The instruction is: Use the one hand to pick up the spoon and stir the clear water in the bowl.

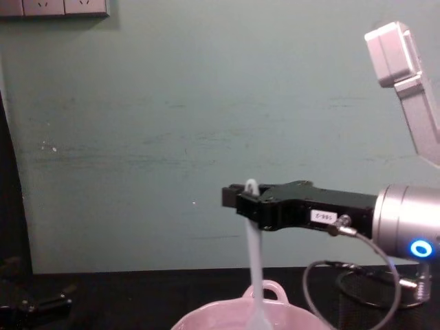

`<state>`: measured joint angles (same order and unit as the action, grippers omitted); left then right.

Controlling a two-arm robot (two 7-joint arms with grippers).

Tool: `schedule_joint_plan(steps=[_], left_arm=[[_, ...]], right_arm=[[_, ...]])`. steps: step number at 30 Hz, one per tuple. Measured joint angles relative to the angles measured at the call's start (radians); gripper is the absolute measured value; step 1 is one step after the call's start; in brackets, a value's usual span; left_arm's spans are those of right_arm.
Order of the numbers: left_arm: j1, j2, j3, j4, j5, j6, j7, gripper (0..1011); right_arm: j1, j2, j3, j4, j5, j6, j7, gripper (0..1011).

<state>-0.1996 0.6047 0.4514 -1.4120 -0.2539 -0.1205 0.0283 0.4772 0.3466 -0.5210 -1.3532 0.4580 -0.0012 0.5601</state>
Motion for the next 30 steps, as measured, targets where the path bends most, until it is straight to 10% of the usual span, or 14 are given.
schedule_joint_plan(steps=[17,30], left_arm=[[0.000,0.000,0.000,0.000,0.000,0.000,0.000,1011],[0.000,0.000,0.000,0.000,0.000,0.000,0.000,1011]], right_arm=[[-0.003,-0.036,-0.044,-0.042,0.023,-0.010,0.030,108],[0.001,0.030,0.027,-0.166,0.024,-0.014,-0.028,108]])
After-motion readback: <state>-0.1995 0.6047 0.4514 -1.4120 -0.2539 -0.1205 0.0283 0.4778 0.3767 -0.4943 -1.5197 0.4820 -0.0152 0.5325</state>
